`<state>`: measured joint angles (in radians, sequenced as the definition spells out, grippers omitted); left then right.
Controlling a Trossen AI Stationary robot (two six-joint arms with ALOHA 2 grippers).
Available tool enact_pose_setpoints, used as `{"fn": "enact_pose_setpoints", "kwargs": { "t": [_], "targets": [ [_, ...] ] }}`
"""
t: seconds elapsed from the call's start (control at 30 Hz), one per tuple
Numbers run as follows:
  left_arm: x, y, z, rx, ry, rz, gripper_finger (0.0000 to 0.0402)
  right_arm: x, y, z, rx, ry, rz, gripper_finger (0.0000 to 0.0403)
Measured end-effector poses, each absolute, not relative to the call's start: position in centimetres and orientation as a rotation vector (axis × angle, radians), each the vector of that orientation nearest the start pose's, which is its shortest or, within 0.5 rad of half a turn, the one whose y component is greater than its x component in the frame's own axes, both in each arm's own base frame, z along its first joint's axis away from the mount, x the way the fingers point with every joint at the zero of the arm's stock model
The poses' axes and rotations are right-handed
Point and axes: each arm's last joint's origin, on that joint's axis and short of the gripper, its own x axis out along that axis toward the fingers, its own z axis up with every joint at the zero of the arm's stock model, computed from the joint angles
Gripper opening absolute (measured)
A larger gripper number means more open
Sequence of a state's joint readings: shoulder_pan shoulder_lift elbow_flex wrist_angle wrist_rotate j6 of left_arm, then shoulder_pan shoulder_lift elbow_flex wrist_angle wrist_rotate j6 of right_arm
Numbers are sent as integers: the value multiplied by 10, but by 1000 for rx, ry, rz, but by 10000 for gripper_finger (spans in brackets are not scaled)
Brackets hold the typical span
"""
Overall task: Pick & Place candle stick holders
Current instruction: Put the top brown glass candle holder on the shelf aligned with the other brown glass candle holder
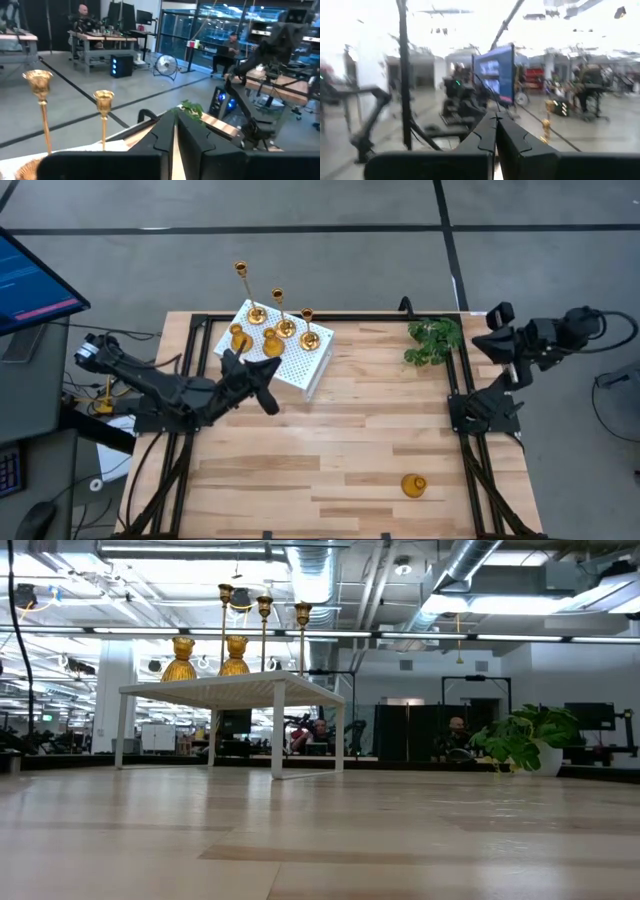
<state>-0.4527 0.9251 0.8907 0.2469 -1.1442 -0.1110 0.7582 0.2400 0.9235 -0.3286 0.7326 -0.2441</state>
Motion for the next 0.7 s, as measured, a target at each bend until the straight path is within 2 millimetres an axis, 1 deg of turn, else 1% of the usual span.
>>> {"fn": "enact_pose_setpoints", "kwargs": {
  "t": [0.13,0.27,0.43,0.5,0.6,0.7],
  "targets": [
    [178,-56,390,-188,-176,675,39,0,-27,386,76,-340,-14,0],
    [179,-56,397,-122,-161,678,74,-4,-30,372,105,-369,-18,0],
    [185,-60,407,-23,-133,678,126,-5,-32,362,136,-390,-24,0],
    [189,-61,410,18,-109,725,147,-5,-32,360,145,-388,-39,0],
    [198,-63,411,95,-30,866,177,-5,-32,360,151,-383,-45,0],
    [202,-64,412,105,20,997,203,-4,-32,359,149,-379,-45,0]
  ]
}}
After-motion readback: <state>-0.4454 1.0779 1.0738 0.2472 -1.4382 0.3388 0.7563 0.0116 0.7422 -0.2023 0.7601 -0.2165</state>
